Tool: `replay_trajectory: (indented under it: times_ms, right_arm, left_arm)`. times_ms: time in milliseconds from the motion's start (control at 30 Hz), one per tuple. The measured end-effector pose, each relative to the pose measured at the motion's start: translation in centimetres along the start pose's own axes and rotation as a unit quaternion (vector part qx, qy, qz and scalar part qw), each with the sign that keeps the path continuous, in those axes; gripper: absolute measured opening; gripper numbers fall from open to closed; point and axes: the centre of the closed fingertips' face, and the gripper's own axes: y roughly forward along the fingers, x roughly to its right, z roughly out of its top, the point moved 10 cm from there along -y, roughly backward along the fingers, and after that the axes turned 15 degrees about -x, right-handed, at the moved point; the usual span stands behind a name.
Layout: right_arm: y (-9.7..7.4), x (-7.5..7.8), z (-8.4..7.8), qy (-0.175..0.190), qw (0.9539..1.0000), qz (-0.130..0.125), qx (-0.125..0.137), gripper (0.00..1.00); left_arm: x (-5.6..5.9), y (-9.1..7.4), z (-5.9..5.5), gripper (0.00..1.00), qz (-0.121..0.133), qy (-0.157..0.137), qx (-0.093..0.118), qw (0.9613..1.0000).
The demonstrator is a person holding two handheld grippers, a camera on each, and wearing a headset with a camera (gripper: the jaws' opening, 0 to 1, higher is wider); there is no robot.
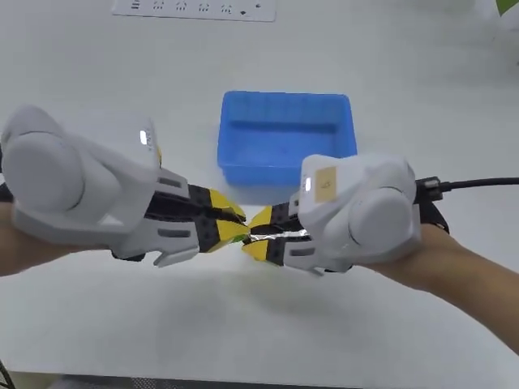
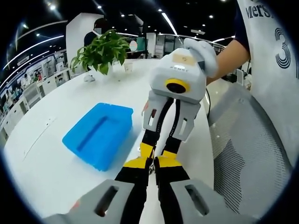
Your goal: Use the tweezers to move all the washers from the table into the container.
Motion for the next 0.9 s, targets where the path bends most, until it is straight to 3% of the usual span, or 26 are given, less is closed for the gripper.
replay_trajectory:
  times_ms: [300, 567, 900]
  right_arm:
    - [-0.2, -0.3, 0.0, -0.007, 1.0000, 0.005, 0.004, 0.10]
    - [-1.6, 0.1, 1.1, -0.016, 0.9998, -0.002, 0.011, 0.10]
    - [-3.9, 1.4, 2.5, -0.047, 0.9983, -0.034, 0.010, 0.10]
  left_arm:
    - [0.5, 0.0, 0.3, 0.09, 0.001, 0.018, 0.009, 0.9998]
    - [0.2, -1.8, 1.1, 0.09, 0.007, 0.028, 0.016, 0.9995]
    - [-0.5, -3.3, 2.9, 0.09, 0.021, 0.048, 0.032, 0.9981]
